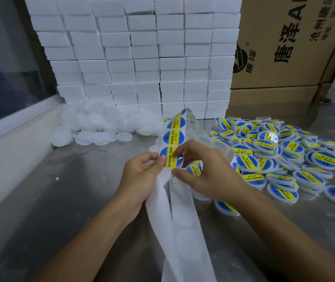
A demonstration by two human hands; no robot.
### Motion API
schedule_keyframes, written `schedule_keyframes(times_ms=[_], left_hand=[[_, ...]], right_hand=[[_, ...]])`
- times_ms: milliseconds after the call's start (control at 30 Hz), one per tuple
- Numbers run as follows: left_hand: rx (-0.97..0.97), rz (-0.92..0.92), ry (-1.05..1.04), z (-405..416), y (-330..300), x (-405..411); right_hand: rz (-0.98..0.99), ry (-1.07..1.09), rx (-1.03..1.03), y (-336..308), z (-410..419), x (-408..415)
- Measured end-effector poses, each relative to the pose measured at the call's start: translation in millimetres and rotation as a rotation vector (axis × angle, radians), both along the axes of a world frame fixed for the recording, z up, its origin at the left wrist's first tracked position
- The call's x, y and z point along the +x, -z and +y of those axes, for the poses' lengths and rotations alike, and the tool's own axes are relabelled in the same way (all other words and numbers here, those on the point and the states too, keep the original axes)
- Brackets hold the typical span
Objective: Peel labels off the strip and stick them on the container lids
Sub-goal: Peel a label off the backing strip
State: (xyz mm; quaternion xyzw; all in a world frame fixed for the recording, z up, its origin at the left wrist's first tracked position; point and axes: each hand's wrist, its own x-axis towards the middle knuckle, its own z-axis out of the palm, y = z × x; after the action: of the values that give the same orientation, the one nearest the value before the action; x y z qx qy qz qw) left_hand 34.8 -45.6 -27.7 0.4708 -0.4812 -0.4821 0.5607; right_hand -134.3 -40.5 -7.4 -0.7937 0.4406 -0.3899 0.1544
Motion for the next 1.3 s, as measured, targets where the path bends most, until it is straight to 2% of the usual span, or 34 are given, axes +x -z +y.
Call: schedule_keyframes(times_ms=[167, 267, 433, 533, 600, 767, 1067, 1300], left_hand=[[-0.028, 0.061, 0.145, 3, -3, 1], [-0.016, 0.056, 0.174, 1, 1, 2], [-0.019, -0.021, 0.082, -2, 5, 2], [-0.022, -0.121, -0.008, -4, 9, 2], [-0.066, -0.185, -0.007, -4, 11, 0], [-0.166, -0.255, 0.023, 1, 8, -6], [-0.290, -0.444, -0.006, -2, 12, -5], [-0.253, -0.440, 0.011, -1, 11, -4]], right_hand=[[-0.306, -0.004, 0.067, 4, -3, 11], [-0.369, 0.000, 0.091, 5, -7, 7], [-0.236, 0.003, -0.012, 14, -10, 7], [-0.097, 0.103, -0.067, 21, -10, 8], [-0.019, 0.174, -0.179, 22, -10, 7], [0.122, 0.177, -0.436, 17, -11, 10], [0.238, 0.201, -0.502, 20, -14, 16], [0.196, 0.248, -0.489, 21, -13, 19]])
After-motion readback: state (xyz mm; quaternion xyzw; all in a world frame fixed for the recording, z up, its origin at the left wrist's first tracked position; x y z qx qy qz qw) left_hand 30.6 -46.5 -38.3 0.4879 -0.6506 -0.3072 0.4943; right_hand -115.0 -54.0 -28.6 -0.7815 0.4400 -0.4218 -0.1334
